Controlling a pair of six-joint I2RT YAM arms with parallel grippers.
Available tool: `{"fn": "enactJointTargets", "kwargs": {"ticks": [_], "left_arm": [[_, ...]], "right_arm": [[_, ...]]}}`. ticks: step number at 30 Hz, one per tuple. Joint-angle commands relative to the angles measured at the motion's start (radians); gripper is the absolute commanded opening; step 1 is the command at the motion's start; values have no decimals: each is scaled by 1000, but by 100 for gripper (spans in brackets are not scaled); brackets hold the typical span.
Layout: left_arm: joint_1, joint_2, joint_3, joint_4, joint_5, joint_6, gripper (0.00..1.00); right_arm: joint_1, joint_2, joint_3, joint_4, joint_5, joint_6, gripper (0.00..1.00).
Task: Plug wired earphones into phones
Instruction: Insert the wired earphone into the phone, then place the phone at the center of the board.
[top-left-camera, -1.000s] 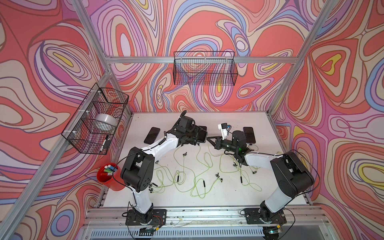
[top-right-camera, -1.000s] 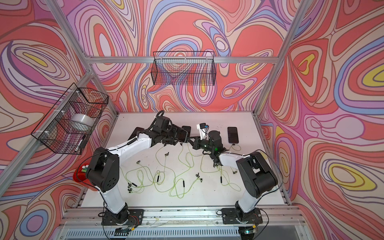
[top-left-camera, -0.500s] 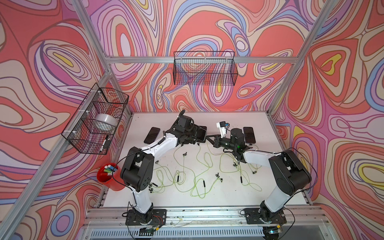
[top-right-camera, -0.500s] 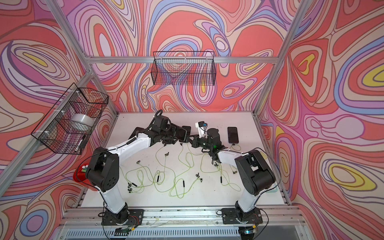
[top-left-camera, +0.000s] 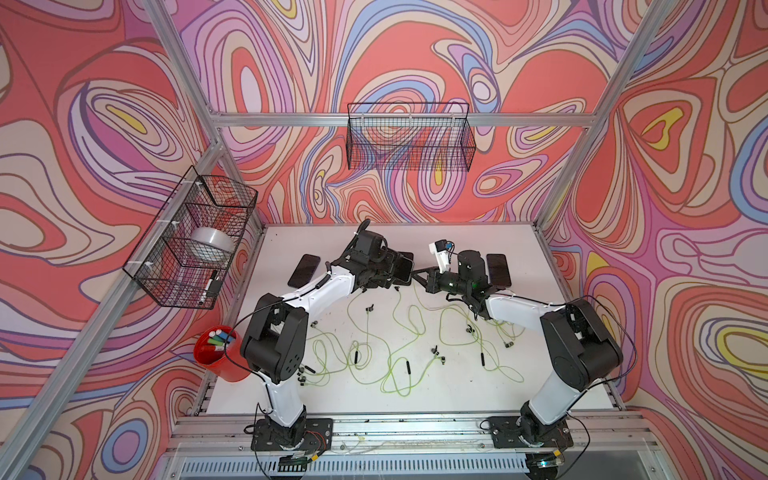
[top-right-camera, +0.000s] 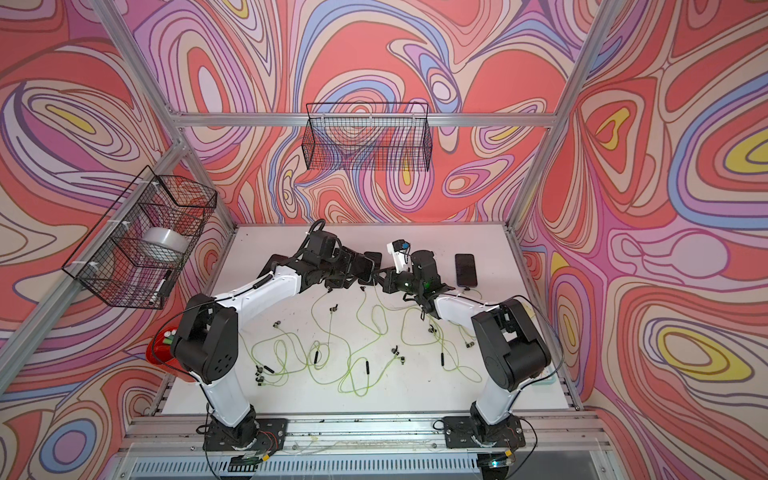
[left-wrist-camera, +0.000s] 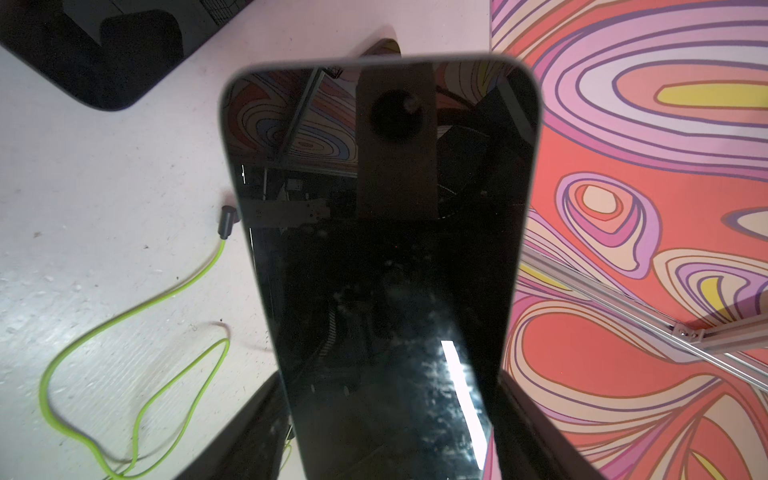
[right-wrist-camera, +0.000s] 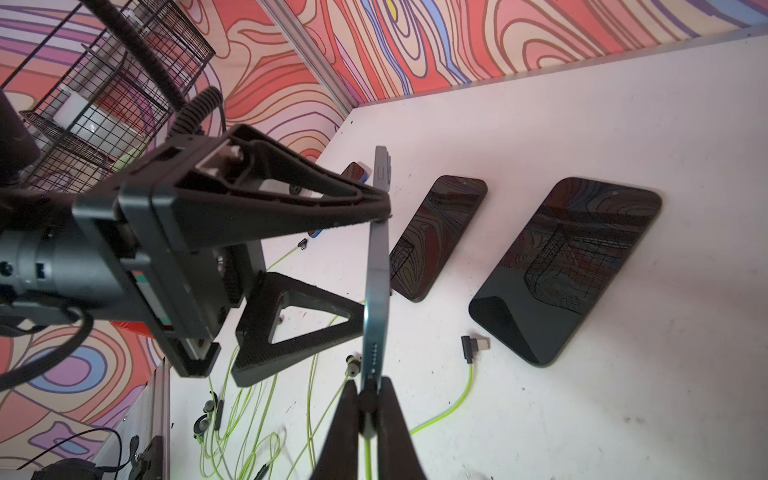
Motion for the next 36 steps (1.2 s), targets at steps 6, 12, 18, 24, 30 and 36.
{"fn": "enactJointTargets", "kwargs": {"ticks": [6,12,18,24,30,36], "left_arm": [[-58,-13,2,34,83,8,0],[-50,63,100,-94,-10,127,0],[-71,201,314,-293,-97,357,0],[-147,429,657,-536,-155,681,0],[-214,598,914,-671,-179,808,0],[-228,790,1226,-814,-199,897,0]], "right_arm": [[12,10,43,-69,48,-39,4],[3,-67,65,-280,81,-66,51],[-79,-192,18,-466,198,-41,61],[-139,-294,-75,-529,264,4,68],[-141,-348,-127,-574,320,-1,67],[-141,-369,-166,-574,343,2,67]]}}
